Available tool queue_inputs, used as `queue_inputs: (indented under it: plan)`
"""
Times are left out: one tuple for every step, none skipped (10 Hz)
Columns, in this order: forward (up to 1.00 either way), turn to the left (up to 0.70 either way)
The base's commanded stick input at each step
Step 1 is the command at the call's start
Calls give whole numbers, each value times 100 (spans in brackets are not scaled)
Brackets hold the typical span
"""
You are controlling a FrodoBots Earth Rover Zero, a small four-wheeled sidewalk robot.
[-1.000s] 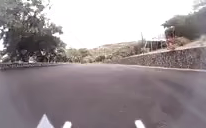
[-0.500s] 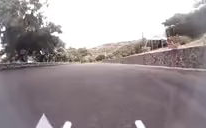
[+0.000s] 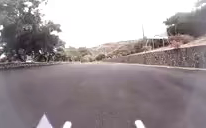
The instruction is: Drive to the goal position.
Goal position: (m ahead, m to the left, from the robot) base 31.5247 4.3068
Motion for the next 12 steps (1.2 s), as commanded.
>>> queue_inputs:
  plan:
    - [70, 0]
    - [70, 0]
    - [70, 0]
    - [70, 0]
    - [70, 0]
    - [70, 0]
    - [70, 0]
    - [70, 0]
    - [70, 0]
    - [70, 0]
    - [70, 0]
    - [70, 0]
